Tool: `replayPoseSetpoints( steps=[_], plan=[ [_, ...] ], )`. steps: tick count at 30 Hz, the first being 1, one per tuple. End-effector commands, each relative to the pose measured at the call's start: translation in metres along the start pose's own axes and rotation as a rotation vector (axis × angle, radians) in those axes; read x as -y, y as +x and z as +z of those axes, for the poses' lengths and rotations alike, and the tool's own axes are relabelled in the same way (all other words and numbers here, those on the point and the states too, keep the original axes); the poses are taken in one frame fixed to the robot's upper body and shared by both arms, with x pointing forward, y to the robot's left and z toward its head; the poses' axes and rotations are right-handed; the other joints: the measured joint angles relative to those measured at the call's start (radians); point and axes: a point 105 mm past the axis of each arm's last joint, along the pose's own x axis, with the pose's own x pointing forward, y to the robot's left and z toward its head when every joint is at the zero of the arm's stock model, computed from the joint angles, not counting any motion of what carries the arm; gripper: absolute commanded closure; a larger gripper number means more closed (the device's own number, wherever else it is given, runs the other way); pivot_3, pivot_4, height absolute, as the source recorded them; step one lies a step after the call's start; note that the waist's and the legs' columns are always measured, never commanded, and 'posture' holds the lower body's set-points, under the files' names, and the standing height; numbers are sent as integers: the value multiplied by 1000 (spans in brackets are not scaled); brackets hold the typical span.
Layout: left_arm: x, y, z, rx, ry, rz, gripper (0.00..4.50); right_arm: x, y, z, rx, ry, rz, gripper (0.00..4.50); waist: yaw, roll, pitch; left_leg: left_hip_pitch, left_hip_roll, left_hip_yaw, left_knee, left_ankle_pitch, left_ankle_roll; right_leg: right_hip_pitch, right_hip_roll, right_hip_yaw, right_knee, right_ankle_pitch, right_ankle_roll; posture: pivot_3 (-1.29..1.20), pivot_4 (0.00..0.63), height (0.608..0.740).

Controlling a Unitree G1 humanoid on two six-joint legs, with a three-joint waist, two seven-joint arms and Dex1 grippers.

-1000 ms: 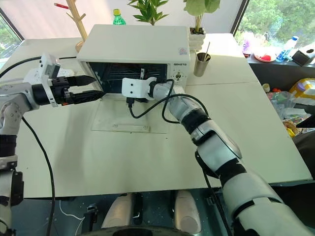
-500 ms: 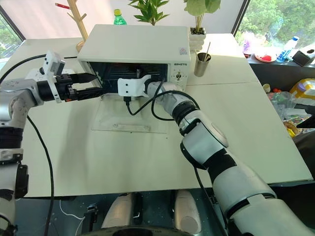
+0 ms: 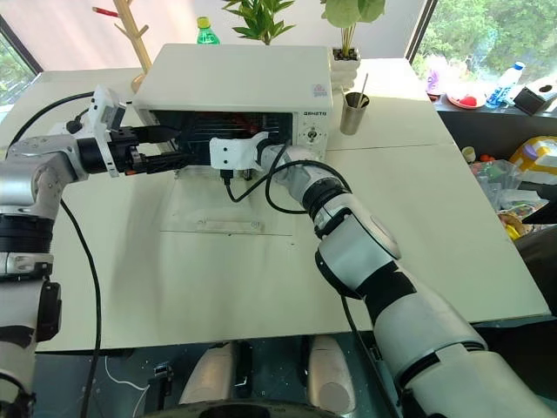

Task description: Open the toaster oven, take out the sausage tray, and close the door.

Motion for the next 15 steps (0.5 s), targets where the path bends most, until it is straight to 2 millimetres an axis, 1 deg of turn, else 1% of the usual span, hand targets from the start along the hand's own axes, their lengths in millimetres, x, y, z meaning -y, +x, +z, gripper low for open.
replayPoseSetpoints(
  steps=[1,13,15],
  plan=[
    [-4,0,13,19,48,5,0,15,1,10,33,25,-58,4467,0,0,0,0,0,0,0,0,0,0,0,0,0,0,0,0,150,717],
    [-20,4,20,15,61,21,0,18,-3,20,117,23,-65,4467,-1,0,0,-1,0,1,0,0,0,-2,0,0,0,0,0,0,150,717],
    [-22,5,21,16,64,22,0,17,-6,24,153,28,-65,4467,0,0,0,-1,0,1,0,0,0,-2,0,0,0,0,0,0,150,717]
  ],
)
